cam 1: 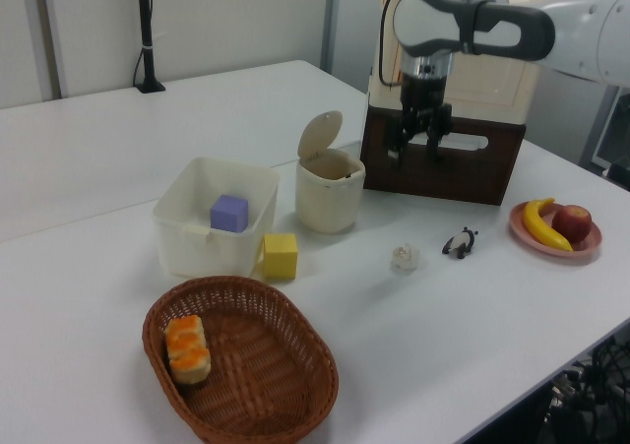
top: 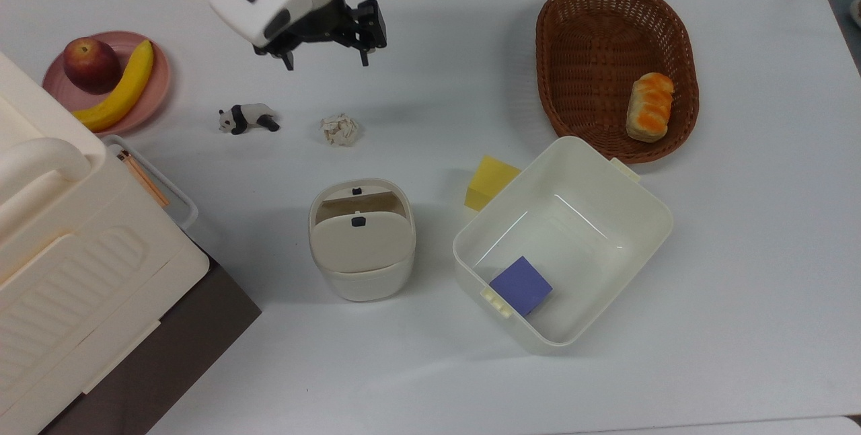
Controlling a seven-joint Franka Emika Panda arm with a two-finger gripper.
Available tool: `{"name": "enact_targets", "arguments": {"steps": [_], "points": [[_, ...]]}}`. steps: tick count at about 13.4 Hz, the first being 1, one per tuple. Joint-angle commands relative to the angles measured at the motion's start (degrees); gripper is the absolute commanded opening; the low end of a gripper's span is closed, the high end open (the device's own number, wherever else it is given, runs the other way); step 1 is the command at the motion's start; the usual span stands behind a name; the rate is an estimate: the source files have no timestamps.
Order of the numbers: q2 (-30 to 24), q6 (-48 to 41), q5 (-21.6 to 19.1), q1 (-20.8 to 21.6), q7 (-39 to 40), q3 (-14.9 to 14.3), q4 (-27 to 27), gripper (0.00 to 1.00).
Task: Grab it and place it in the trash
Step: 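Lower the gripper and close it on the clear wrapper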
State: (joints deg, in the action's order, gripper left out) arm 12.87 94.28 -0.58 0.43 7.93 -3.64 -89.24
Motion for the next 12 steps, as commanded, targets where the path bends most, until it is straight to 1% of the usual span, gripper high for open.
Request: {"name": "enact_targets", "arguments": {"steps": [1,3,4,5,7,9,10,12], "points": [[-0.13,0.72,1.63,1.06,1.91,-0.06,-5.59,1.0],[1.98,1.25,2.25,1.41,2.0,-0.06,-5.68,1.0],[3.12,1.6,3.21,2.11,2.0,-0.06,-5.77,1.0],[4.34,2.73,4.43,2.29,1.91,-0.06,-6.55,1.0],[5.41,5.89,5.58,2.3,1.91,-0.06,-8.39,1.0],[7.07,8.45,8.48,2.56,1.91,-0.06,-10.42,1.0],[7.87,8.55,9.01,2.73,1.91,-0.06,-10.6,0.99],[8.58,9.24,10.94,3.0,1.91,-0.06,-11.82,0.92]]}}
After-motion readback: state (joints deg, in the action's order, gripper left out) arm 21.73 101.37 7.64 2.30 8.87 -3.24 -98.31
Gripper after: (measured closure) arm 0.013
